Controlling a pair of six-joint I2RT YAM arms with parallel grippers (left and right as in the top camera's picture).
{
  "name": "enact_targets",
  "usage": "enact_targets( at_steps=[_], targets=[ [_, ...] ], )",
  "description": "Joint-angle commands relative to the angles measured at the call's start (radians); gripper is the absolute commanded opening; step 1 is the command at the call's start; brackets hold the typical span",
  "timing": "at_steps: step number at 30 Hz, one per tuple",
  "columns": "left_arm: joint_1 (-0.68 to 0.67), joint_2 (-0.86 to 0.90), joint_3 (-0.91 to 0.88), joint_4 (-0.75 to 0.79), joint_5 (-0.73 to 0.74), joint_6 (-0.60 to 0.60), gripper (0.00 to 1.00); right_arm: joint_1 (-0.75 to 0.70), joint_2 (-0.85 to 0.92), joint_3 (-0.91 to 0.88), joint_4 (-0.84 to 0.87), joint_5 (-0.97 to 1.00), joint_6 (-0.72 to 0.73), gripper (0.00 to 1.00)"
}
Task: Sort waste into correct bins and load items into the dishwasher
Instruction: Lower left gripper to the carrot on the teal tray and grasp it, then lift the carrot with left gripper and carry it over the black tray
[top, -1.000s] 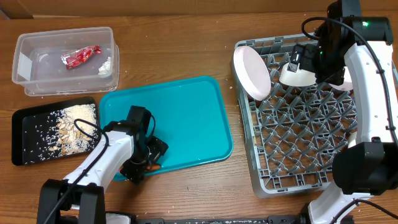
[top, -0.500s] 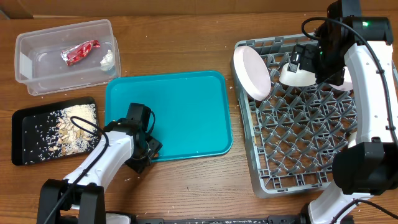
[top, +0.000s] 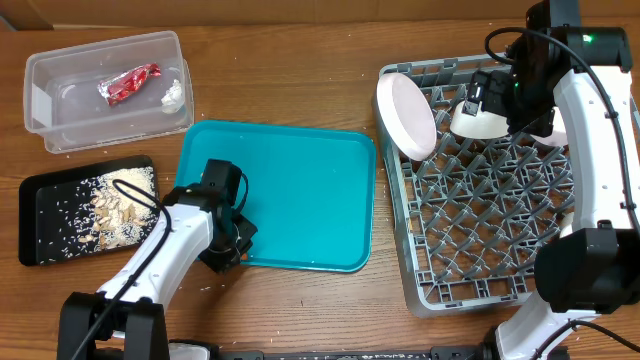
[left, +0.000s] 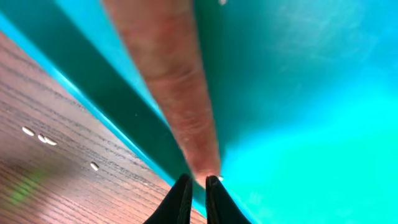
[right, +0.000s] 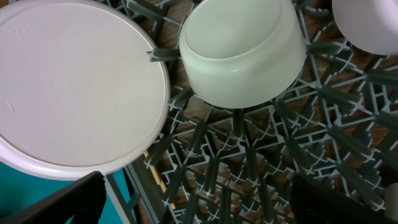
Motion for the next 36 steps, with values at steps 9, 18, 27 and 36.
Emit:
enact_targets(
  at_steps=[9,18,27,36],
  targets=[
    [0.0,0.008,0.039,0.002,-0.09,0.024,0.49,0.0,-0.032,0.02,0.005,-0.006,-0.007,0.97],
    [0.0,0.011,0.037,0.003,-0.138,-0.025,0.54,0.0,-0.032,0.02,0.004,-0.006,-0.007,0.97],
    [0.0,0.05,0.036,0.018,-0.17,-0.045,0.6,0.0,-0.032,0.02,-0.001,-0.006,-0.007,0.97],
    [0.0,0.162,0.036,0.069,-0.178,-0.044,0.54,0.0,-0.032,0.02,-0.003,-0.006,-0.007,0.97]
  ],
)
